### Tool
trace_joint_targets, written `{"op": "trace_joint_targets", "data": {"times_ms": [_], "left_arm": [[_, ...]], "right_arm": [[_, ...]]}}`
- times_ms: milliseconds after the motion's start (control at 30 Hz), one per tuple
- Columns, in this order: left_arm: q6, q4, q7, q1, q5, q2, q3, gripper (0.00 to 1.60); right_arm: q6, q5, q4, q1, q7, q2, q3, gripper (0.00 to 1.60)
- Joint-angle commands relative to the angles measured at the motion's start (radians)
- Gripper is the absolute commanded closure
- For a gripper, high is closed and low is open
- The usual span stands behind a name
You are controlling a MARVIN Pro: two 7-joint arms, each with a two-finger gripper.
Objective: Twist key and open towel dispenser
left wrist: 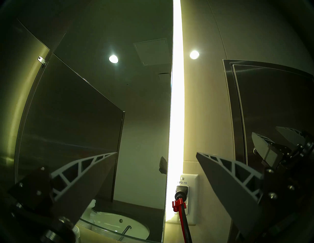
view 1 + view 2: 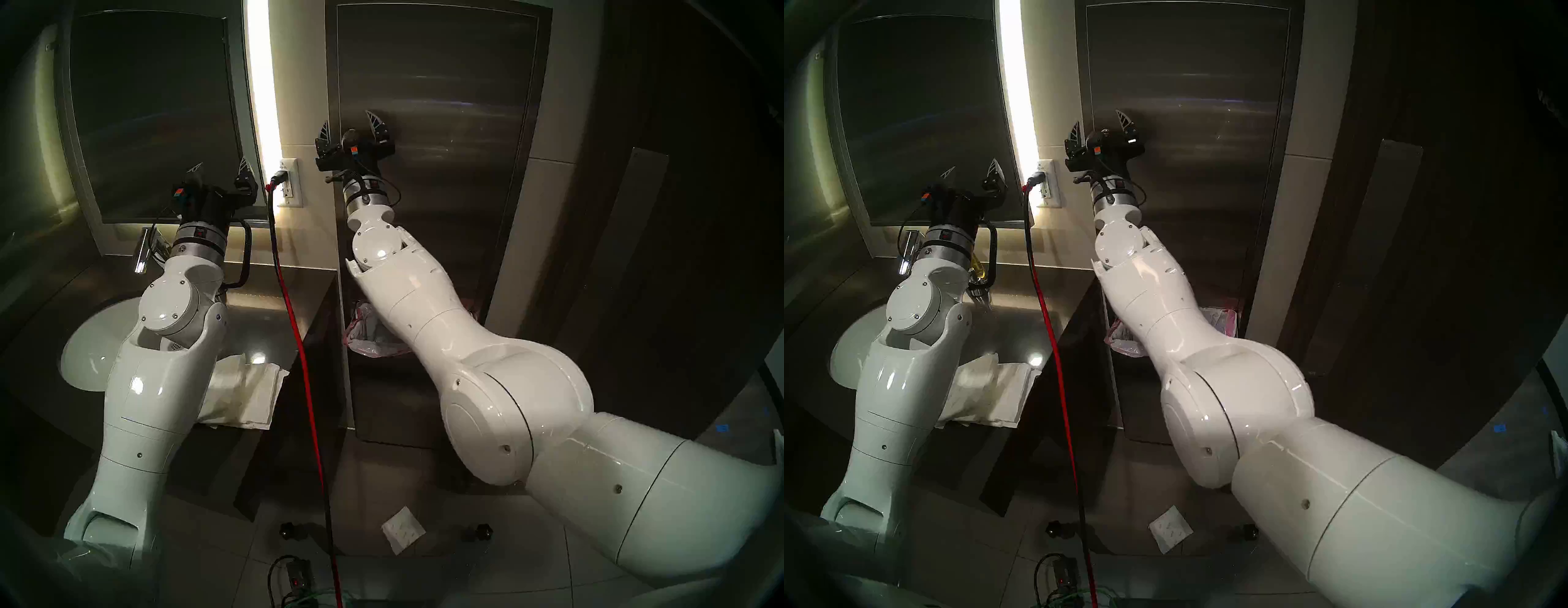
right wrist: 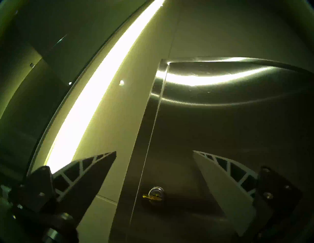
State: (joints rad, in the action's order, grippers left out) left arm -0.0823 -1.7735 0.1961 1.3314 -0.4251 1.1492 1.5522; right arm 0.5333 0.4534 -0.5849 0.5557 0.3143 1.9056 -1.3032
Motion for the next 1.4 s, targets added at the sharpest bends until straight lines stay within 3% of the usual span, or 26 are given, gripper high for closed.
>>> {"op": "trace_joint_targets", "data": {"times_ms": [0, 100, 167, 267, 333, 400, 767, 933, 967, 1067, 1167, 1367], "left_arm": [[-0.001, -0.008, -0.001, -0.015, 0.0, -0.001, 0.001, 0.0], [-0.001, -0.008, -0.001, -0.015, 0.0, -0.001, 0.001, 0.0], [-0.001, -0.008, -0.001, -0.015, 0.0, -0.001, 0.001, 0.0], [-0.001, -0.008, -0.001, -0.015, 0.0, -0.001, 0.001, 0.0], [-0.001, -0.008, -0.001, -0.015, 0.0, -0.001, 0.001, 0.0], [-0.001, -0.008, -0.001, -0.015, 0.0, -0.001, 0.001, 0.0], [-0.001, -0.008, -0.001, -0.015, 0.0, -0.001, 0.001, 0.0], [-0.001, -0.008, 0.0, -0.015, 0.0, -0.001, 0.001, 0.0], [-0.001, -0.008, 0.0, -0.015, 0.0, -0.001, 0.001, 0.0], [-0.001, -0.008, 0.0, -0.015, 0.0, -0.001, 0.001, 0.0], [-0.001, -0.008, 0.0, -0.015, 0.0, -0.001, 0.001, 0.0], [-0.001, -0.008, 0.0, -0.016, 0.0, -0.001, 0.001, 0.0]], "right_arm": [[-0.063, 0.104, 0.014, -0.07, -0.027, -0.107, 0.05, 0.45], [-0.084, 0.131, 0.023, -0.09, -0.04, -0.126, 0.06, 0.58], [-0.094, 0.153, 0.03, -0.102, -0.044, -0.139, 0.072, 0.51], [-0.099, 0.159, 0.039, -0.115, -0.055, -0.145, 0.073, 0.56], [-0.099, 0.164, 0.046, -0.123, -0.064, -0.148, 0.076, 0.35], [-0.098, 0.165, 0.056, -0.131, -0.072, -0.149, 0.077, 0.32], [-0.062, 0.169, 0.119, -0.182, -0.111, -0.136, 0.091, 0.36], [-0.047, 0.17, 0.138, -0.191, -0.113, -0.125, 0.095, 0.65], [-0.045, 0.17, 0.14, -0.192, -0.113, -0.124, 0.095, 0.83], [-0.038, 0.17, 0.146, -0.195, -0.112, -0.122, 0.095, 1.14], [-0.032, 0.17, 0.153, -0.198, -0.108, -0.123, 0.094, 1.6], [-0.036, 0.164, 0.157, -0.188, -0.07, -0.116, 0.081, 1.6]]}}
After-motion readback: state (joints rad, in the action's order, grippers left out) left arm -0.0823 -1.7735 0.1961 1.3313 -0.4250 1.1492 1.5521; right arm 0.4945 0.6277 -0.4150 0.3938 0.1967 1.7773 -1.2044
